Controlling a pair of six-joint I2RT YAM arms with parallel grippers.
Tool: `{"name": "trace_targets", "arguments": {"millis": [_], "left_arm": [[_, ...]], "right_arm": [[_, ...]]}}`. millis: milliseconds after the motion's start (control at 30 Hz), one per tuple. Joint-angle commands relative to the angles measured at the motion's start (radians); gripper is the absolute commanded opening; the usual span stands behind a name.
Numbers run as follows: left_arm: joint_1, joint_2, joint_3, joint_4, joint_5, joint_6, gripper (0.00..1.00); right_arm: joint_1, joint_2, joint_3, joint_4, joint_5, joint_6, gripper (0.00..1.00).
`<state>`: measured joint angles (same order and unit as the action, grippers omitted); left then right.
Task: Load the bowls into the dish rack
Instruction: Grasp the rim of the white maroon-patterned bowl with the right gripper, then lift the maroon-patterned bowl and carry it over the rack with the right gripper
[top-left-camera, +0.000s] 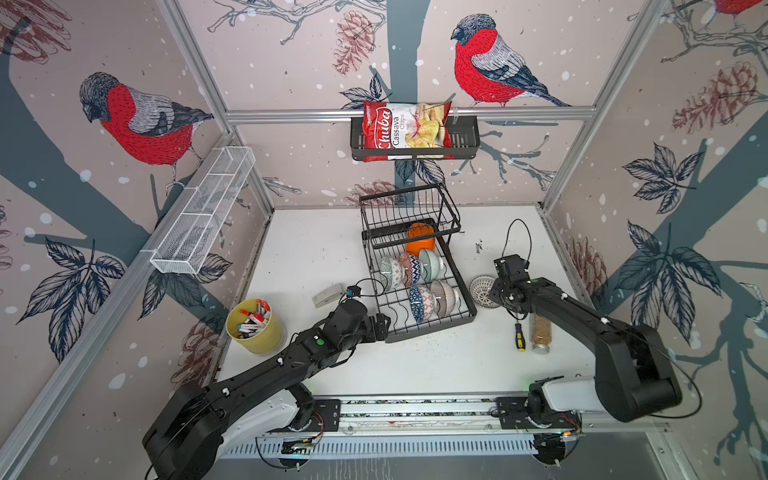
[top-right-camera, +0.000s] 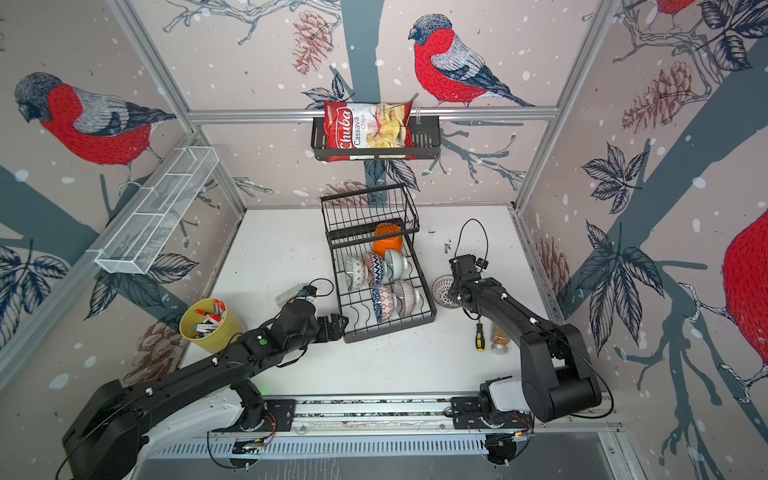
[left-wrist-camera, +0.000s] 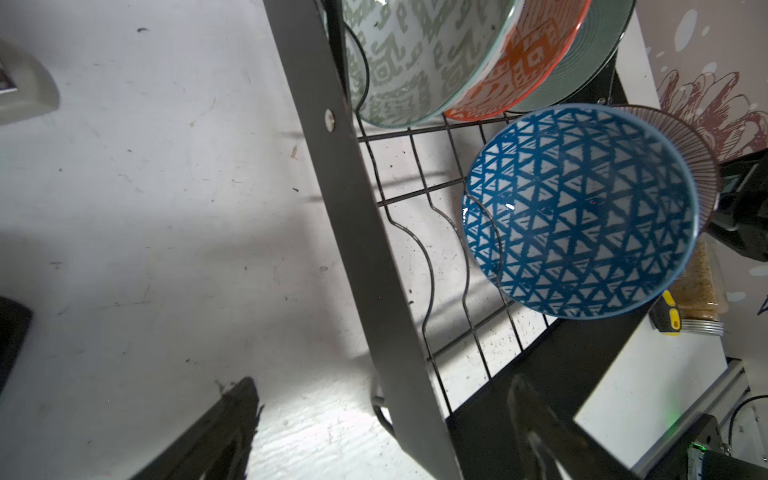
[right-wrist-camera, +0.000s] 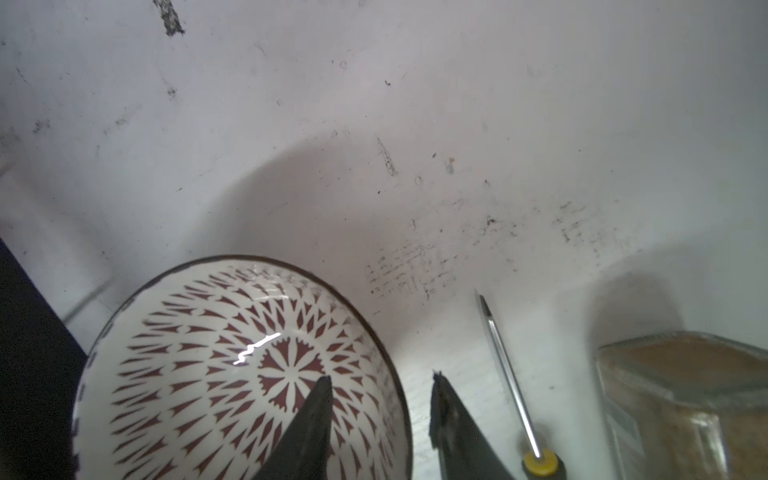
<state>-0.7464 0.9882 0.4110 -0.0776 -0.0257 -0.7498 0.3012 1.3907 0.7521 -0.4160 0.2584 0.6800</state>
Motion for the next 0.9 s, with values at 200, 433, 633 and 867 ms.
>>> {"name": "trace_targets", "arguments": {"millis": [200, 433, 633, 867], "left_arm": [[-0.006, 0.030, -0.008, 0.121, 0.000, 0.022, 0.93], [-0.009, 0.083, 0.002, 0.178, 0.016, 0.038, 0.93], [-0.013, 0.111, 0.005, 0.249, 0.027, 0.037, 0.93], [-0.017, 0.154, 0.018, 0.321, 0.035, 0.035, 0.93]], "right_arm": [[0.002, 0.041, -0.002, 0.021, 0.034, 0.010, 0.22], [0.002, 0.019, 0.030, -0.026, 0.077, 0.007, 0.03], [0.014, -0.006, 0.070, -0.084, 0.136, 0.007, 0.00], [0.057, -0.052, 0.138, -0.177, 0.233, 0.009, 0.00]]}}
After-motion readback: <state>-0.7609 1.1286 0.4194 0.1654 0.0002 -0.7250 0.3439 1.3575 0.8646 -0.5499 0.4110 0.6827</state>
